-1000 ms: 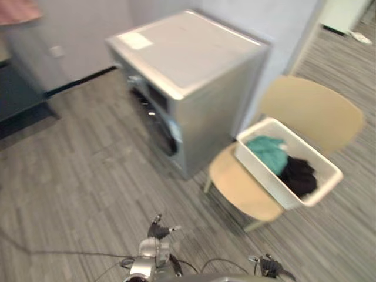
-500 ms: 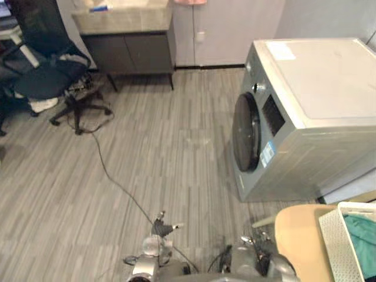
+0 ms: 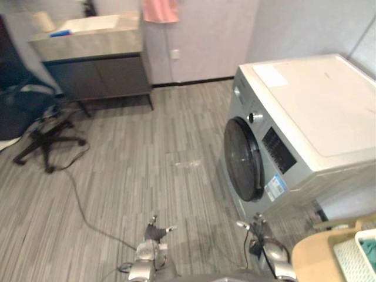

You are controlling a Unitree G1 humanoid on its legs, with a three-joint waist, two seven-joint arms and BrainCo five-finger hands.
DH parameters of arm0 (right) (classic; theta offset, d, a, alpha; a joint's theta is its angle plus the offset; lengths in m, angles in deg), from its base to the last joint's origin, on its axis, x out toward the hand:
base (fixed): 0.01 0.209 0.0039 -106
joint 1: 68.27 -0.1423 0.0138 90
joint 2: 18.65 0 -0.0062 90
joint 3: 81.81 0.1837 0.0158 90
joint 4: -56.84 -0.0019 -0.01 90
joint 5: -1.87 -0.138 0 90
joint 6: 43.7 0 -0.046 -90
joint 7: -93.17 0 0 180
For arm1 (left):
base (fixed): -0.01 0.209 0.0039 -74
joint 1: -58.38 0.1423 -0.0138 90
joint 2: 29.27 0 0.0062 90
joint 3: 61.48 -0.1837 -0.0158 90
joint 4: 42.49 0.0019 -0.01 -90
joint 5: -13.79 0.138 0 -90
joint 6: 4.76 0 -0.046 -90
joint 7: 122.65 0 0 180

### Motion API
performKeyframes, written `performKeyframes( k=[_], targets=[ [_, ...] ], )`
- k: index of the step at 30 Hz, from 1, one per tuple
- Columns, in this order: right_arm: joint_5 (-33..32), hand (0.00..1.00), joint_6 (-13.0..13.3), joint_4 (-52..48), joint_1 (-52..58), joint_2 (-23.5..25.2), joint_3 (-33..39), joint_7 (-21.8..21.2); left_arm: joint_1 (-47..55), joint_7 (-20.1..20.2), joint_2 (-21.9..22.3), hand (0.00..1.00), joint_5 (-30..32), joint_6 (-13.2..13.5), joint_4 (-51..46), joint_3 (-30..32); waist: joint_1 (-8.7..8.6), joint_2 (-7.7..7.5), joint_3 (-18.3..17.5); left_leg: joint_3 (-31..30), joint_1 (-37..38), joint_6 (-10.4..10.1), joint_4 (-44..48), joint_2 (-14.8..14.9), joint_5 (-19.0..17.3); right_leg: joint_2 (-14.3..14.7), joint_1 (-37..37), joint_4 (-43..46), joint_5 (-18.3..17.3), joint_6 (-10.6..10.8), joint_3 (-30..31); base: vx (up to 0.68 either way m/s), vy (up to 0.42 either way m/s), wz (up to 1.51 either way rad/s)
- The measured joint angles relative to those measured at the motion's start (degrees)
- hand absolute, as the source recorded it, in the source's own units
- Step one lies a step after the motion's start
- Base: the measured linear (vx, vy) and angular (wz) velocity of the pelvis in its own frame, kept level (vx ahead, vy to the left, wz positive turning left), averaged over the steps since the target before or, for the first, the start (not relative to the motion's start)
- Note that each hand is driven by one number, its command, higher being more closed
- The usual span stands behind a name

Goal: Pick up the laundry basket with both hands and put the clothes into the washing machine.

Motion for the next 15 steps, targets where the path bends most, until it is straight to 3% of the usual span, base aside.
performKeyframes(
  k=[1, 3, 4, 5, 7, 8, 9, 10, 11, 13, 14, 15],
  targets=[
    [0.00, 0.00, 0.36, 1.00, -0.76, 0.02, 0.95, 0.63, 0.06, -0.03, -0.05, 0.00, -0.27, 0.14, 1.24, 0.00, 0.68, -0.36, 0.16, 0.35, 0.15, 1.10, 2.88, -1.61, 5.26, -1.07, 0.06, -0.17, -0.43, 1.02, 3.00, 0.29, 0.653, -1.19],
    [-0.02, 0.00, 0.49, -0.08, -0.86, 1.62, 2.79, 1.85, -0.95, -0.51, -1.97, 0.00, -0.16, 0.68, 1.16, 0.70, -0.13, -3.43, -0.60, 1.97, -2.82, 1.04, 8.65, -5.27, 2.70, -2.94, 0.13, -1.65, -0.90, 2.26, 7.89, 0.28, 0.433, -0.32],
    [0.06, 0.00, 0.54, -1.90, -1.51, 1.79, 3.65, 2.40, -1.85, -0.57, -2.16, 0.00, -0.15, 1.16, 1.17, 0.26, -0.51, -4.40, -0.79, 3.37, -4.76, 1.04, 13.62, -7.35, 0.32, -5.46, -0.02, -1.34, 1.09, 4.76, 8.51, 0.25, 0.410, -0.23],
    [0.31, 0.00, 0.49, -1.98, -2.39, 1.67, 4.13, 2.81, -1.68, -0.32, -2.29, 0.00, -0.12, 1.38, 1.20, -0.17, -0.53, -3.98, -0.58, 4.88, -4.87, 2.04, 16.44, -8.01, -2.08, -6.70, -0.67, -0.58, 2.09, 4.91, 10.00, 0.24, 0.445, -0.78],
    [1.47, 0.00, 0.34, -1.37, -3.71, 1.41, 4.40, 3.21, -1.14, 0.07, -2.59, 0.00, -0.01, 1.46, 1.61, -1.86, 0.80, -2.74, 0.07, 10.66, -2.43, 4.27, 17.71, -8.15, -5.00, -9.43, -5.08, 6.31, 4.74, 1.76, 10.54, 0.15, 0.355, -1.17],
    [2.28, 0.00, -0.25, -1.03, -4.52, 1.30, 4.11, 3.24, -0.47, 0.12, -2.84, 0.00, -0.01, 1.49, 1.79, -2.47, 0.85, -1.84, 0.50, 14.60, -0.01, 5.21, 16.16, -8.35, -5.44, -12.01, -9.01, 11.30, 8.39, -2.78, 6.35, 0.19, 0.445, -1.30],
    [2.58, 0.00, -0.79, -0.92, -5.28, 0.96, 3.56, 3.44, -0.16, 0.10, -2.79, 0.00, -0.02, 1.51, 1.62, -3.42, 0.67, -1.42, 1.04, 18.31, 3.28, 6.48, 13.43, -8.54, -5.28, -15.25, -12.04, 16.48, 9.51, -4.65, -1.96, 0.18, 0.394, -1.46],
    [3.00, 0.00, -0.81, -0.76, -6.54, 0.75, 3.18, 3.49, -0.05, 0.08, -3.47, 0.00, -0.04, 1.51, 1.57, -3.47, 0.80, -1.25, 1.69, 20.86, 6.10, 7.01, 11.63, -8.47, -5.18, -16.39, -14.11, 20.68, 7.55, -5.73, -8.39, 0.13, 0.293, -1.65],
    [3.71, 0.00, -0.76, -0.60, -8.91, -0.10, 0.82, 3.49, 0.25, -0.04, -4.17, 0.00, -0.04, 1.50, 1.58, -3.39, 0.88, -0.61, 2.11, 24.76, 8.86, 7.28, 9.35, -8.13, -5.20, -16.20, -15.74, 23.51, 4.47, -6.42, -16.77, 0.06, 0.144, -1.46],
    [4.39, 0.00, -0.54, 0.32, -12.99, -1.04, -2.54, 3.37, 0.11, -0.08, -5.08, 0.00, -0.18, 1.58, 1.52, -3.36, 0.93, -0.29, 2.16, 29.79, 9.96, 7.45, 7.35, -7.85, -5.10, -12.85, -18.26, 21.58, 2.25, -6.47, -24.80, 0.03, 0.108, -1.30],
    [4.47, 0.00, -0.49, 0.91, -14.20, -1.30, -3.35, 3.34, -0.25, -0.09, -5.27, 0.00, -0.19, 1.62, 1.51, -3.35, 0.89, -0.37, 2.15, 30.90, 9.69, 7.51, 7.23, -7.98, -5.14, -12.02, -18.19, 19.38, 1.52, -7.92, -26.85, 0.03, 0.053, -1.00],
    [4.53, 0.00, -0.50, 1.47, -15.60, -2.18, -3.74, 3.45, -1.17, -0.03, -5.13, 0.00, -0.58, 1.64, 1.51, -3.32, 0.72, 0.54, 2.54, 31.76, 9.63, 7.59, 6.84, -7.80, -5.24, -10.89, -17.61, 16.36, 1.36, -8.20, -27.34, 0.05, 0.036, -0.63]
  ],
)
